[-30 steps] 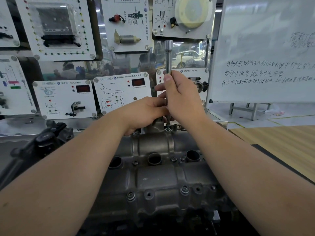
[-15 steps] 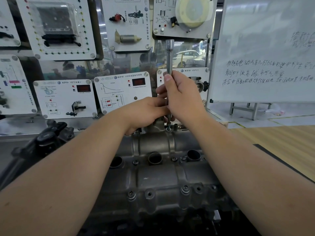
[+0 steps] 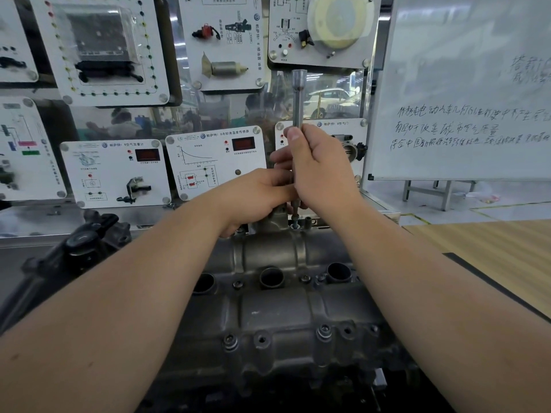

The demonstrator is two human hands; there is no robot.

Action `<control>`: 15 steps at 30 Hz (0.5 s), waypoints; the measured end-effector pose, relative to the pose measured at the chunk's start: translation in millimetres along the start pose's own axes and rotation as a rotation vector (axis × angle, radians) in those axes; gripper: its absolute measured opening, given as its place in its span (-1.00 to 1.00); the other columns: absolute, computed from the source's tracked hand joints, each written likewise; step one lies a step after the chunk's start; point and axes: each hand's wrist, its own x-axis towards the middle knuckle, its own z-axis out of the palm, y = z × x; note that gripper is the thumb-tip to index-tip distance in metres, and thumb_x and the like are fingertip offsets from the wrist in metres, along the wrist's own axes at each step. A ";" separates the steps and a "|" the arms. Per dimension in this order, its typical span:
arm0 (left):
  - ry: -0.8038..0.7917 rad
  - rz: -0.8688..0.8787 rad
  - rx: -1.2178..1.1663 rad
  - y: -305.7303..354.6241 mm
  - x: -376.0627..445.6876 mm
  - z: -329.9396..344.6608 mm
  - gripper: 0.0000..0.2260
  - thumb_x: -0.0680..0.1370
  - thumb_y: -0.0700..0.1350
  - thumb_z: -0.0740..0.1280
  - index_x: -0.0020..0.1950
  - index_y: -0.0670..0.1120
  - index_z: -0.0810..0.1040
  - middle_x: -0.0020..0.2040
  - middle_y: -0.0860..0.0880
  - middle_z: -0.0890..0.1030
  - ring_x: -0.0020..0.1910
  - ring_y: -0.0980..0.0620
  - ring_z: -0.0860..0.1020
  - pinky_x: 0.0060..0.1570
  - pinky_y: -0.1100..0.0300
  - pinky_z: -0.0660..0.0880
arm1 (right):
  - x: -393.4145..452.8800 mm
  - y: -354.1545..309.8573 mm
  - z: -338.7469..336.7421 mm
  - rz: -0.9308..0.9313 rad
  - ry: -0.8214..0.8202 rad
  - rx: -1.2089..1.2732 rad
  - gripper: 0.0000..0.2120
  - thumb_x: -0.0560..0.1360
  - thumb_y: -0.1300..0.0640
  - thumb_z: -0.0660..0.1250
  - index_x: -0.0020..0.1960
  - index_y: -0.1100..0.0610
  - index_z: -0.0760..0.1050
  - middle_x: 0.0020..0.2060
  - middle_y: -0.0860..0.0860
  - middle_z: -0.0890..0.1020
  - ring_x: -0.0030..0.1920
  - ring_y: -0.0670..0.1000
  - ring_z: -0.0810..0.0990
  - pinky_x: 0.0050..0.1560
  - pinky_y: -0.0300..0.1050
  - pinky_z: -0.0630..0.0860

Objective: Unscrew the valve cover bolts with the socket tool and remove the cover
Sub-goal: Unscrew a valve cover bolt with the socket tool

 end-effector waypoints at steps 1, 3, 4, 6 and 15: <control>0.001 0.009 0.000 0.2 -0.3 0.1 -0.79 0.65 -0.02 0.34 0.14 -0.10 0.69 0.10 -0.06 0.72 0.23 -0.05 0.60 0.35 0.02 0.44 | 0.0 -0.2 -0.1 0.010 -0.001 0.014 -0.73 0.71 0.02 0.14 -0.10 0.01 0.50 -0.18 -0.06 0.71 -0.12 -0.03 0.68 -0.08 -0.12 0.60; 0.006 0.028 0.011 0.8 -0.4 0.1 -0.80 0.65 -0.04 0.35 0.14 -0.12 0.68 0.08 -0.06 0.73 0.21 -0.08 0.62 0.35 -0.09 0.47 | -0.9 -0.9 0.2 0.009 -0.001 0.020 -0.73 0.71 0.00 0.15 -0.11 -0.01 0.51 -0.18 -0.06 0.72 -0.12 -0.04 0.68 -0.04 -0.04 0.62; 0.011 0.033 0.022 0.9 0.0 0.2 -0.81 0.65 -0.04 0.35 0.14 -0.12 0.68 0.08 -0.08 0.73 0.20 -0.10 0.62 0.35 -0.13 0.47 | -1.4 -1.0 0.3 -0.003 0.003 0.010 -0.74 0.70 -0.02 0.17 -0.08 0.00 0.53 -0.18 -0.08 0.71 -0.13 -0.06 0.68 -0.02 0.00 0.62; 0.017 0.029 0.033 0.4 0.7 0.0 -0.82 0.64 -0.07 0.36 0.17 -0.12 0.66 0.10 -0.12 0.72 0.22 -0.18 0.61 0.36 -0.22 0.45 | -2.1 -0.7 0.1 -0.032 0.013 -0.010 -0.79 0.69 -0.05 0.20 0.06 0.03 0.54 -0.17 -0.11 0.71 -0.13 -0.11 0.67 0.01 0.02 0.62; -0.015 -0.043 -0.120 1.3 -0.5 -1.5 -0.82 0.65 -0.12 0.35 0.17 -0.17 0.67 0.14 -0.19 0.71 0.25 -0.15 0.61 0.27 0.10 0.53 | -2.4 -2.2 -0.5 -0.008 0.020 0.017 -0.84 0.71 0.02 0.14 0.05 0.01 0.48 -0.13 -0.14 0.70 -0.16 -0.05 0.70 -0.02 0.07 0.64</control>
